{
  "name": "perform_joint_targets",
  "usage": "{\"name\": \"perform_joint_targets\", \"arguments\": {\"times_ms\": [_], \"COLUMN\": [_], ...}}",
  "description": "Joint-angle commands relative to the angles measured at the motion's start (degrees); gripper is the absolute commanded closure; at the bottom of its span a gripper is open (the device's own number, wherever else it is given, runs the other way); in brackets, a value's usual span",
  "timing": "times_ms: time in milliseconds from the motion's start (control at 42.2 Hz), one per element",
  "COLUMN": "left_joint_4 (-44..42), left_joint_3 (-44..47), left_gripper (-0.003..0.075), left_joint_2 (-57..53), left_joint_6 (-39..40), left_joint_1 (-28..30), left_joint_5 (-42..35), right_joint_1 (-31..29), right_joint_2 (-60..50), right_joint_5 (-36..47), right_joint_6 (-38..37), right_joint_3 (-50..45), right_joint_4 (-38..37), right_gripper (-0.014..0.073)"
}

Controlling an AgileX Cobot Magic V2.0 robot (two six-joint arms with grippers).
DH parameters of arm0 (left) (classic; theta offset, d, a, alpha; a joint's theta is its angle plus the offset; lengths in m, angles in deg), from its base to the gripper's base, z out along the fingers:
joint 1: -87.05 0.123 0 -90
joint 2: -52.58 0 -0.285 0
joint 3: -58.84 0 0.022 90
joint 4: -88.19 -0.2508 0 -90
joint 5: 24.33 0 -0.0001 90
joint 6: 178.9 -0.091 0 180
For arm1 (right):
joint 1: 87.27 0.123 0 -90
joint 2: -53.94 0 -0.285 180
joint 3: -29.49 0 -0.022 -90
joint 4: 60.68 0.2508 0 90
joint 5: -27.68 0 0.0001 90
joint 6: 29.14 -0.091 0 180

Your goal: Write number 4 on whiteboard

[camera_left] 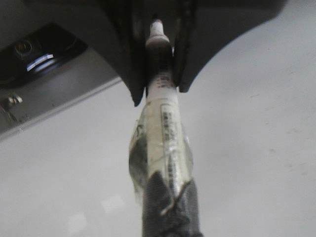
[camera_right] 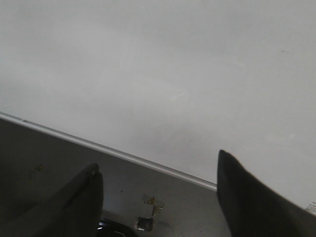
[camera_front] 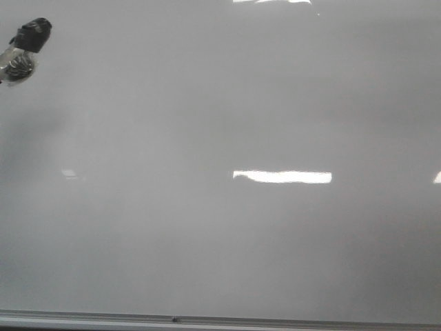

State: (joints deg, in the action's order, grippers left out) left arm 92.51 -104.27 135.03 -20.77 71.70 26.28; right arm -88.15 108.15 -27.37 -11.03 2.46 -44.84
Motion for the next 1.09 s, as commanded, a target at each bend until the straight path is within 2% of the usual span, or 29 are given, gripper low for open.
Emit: {"name": "perform_joint_targets", "arguments": {"times_ms": [0, 119, 356, 569, 759, 901, 1067], "left_joint_4": [5.35, 10.1, 9.63, 9.63, 9.63, 9.63, 9.63], "left_joint_3": [-5.55, -9.55, -11.3, -11.3, -11.3, -11.3, -11.3], "left_gripper": [0.0741, 0.0741, 0.074, 0.0741, 0.0741, 0.0741, 0.0741], "left_joint_2": [-1.88, -1.38, -1.23, -1.23, -1.23, -1.23, -1.23], "left_joint_6": [-8.13, -16.07, -21.0, -21.0, -21.0, -21.0, -21.0], "left_joint_1": [-2.73, -7.35, -22.35, -30.83, -31.85, -31.85, -31.85], "left_joint_5": [5.14, 11.3, 9.93, 9.81, 9.57, 9.21, 8.19], "right_joint_1": [0.27, 5.04, 23.45, 36.24, 41.26, 41.34, 41.34], "right_joint_2": [1.2, 4.68, 14.06, 21.52, 27.22, 27.36, 27.76], "right_joint_5": [-0.44, -3.77, -6.91, -4.72, -4.7, -6.92, -6.99], "right_joint_6": [6.42, 15.05, 28.04, 30.13, 30.13, 30.13, 30.13], "right_joint_3": [3.75, 7.19, 15.03, 21.56, 27.22, 27.44, 27.44], "right_joint_4": [5.12, 7.91, 7.91, 7.91, 8.04, 8.04, 8.85], "right_gripper": [0.0077, 0.0077, 0.0077, 0.0077, 0.0081, 0.0212, 0.0226]}}
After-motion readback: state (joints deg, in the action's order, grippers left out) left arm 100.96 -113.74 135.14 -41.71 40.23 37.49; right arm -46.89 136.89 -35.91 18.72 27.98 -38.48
